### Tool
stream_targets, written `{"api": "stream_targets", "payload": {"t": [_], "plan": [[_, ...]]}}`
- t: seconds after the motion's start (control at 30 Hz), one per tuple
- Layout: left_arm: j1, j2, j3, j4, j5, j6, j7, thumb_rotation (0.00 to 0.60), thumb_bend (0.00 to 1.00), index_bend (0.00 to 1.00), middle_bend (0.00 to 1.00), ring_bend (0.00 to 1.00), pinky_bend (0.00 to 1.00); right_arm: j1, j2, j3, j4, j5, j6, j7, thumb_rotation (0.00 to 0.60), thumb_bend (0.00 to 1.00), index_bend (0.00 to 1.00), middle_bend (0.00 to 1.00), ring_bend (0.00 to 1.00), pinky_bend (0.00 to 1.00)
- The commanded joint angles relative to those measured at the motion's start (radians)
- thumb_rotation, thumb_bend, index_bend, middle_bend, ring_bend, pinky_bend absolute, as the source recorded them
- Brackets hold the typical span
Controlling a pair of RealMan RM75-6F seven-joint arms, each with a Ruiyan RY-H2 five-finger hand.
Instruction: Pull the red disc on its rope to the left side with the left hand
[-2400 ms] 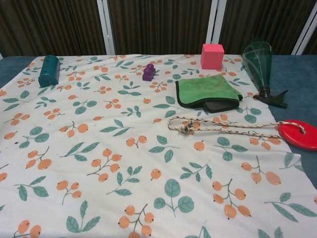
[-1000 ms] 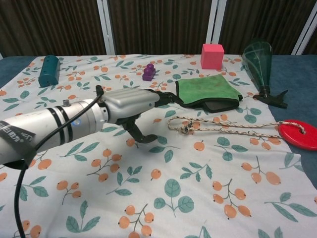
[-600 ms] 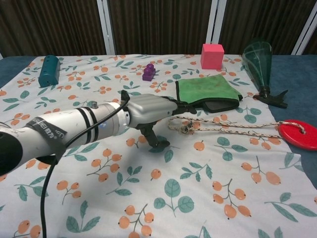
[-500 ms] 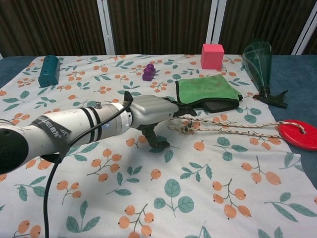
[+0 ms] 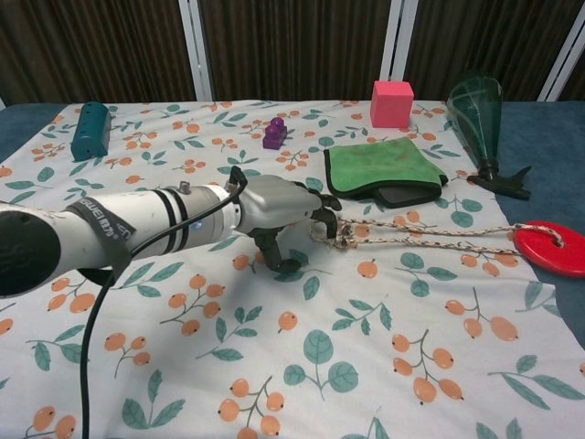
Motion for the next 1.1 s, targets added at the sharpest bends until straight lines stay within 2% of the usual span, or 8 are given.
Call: {"api": "stream_targets", "payload": {"t": [0.03,0.43,0.63,0.8,0.93,1.1], "plan": [[-0.009,0.014,0.009,-0.013,-0.024,-0.006,0.014,0.6,0.43,0.35,0.0,0.0,0.05,0.001,0.0,0.001,-0.003,0.0,0.0,-0.005,0.6,0.34,0.0,0.0,0.0,0.0],[-0.018,0.084,0.042,-0.071,-0.089,0.024,0.066,0.6,0.45,0.63,0.0,0.0,0.05,0.008,-0.003,0.003,-0.013,0.001,-0.006,-0.022,0.6,0.34,0.0,0.0,0.0,0.0],[-0.014,0.124,0.059,-0.12,-0.107,0.072,0.103,0.6,0.46,0.71,0.0,0.0,0.05,0.012,-0.003,0.004,-0.021,-0.001,-0.007,-0.035,0.6,0.34,0.0,0.0,0.0,0.0],[0.012,0.17,0.068,-0.167,-0.114,0.139,0.122,0.6,0.61,0.8,0.0,0.0,0.05,0.015,-0.001,0.003,-0.034,-0.002,-0.007,-0.048,0.6,0.34,0.0,0.0,0.0,0.0],[0.074,0.255,0.09,-0.234,-0.104,0.232,0.122,0.6,0.76,0.86,0.0,0.0,0.06,0.017,0.0,0.004,-0.043,-0.004,-0.007,-0.058,0.6,0.34,0.0,0.0,0.0,0.0],[0.204,0.407,0.132,-0.316,-0.09,0.388,0.092,0.6,0.78,0.86,0.02,0.0,0.08,0.025,-0.005,0.005,-0.045,-0.003,-0.013,-0.067,0.6,0.34,0.0,0.0,0.0,0.0]]}}
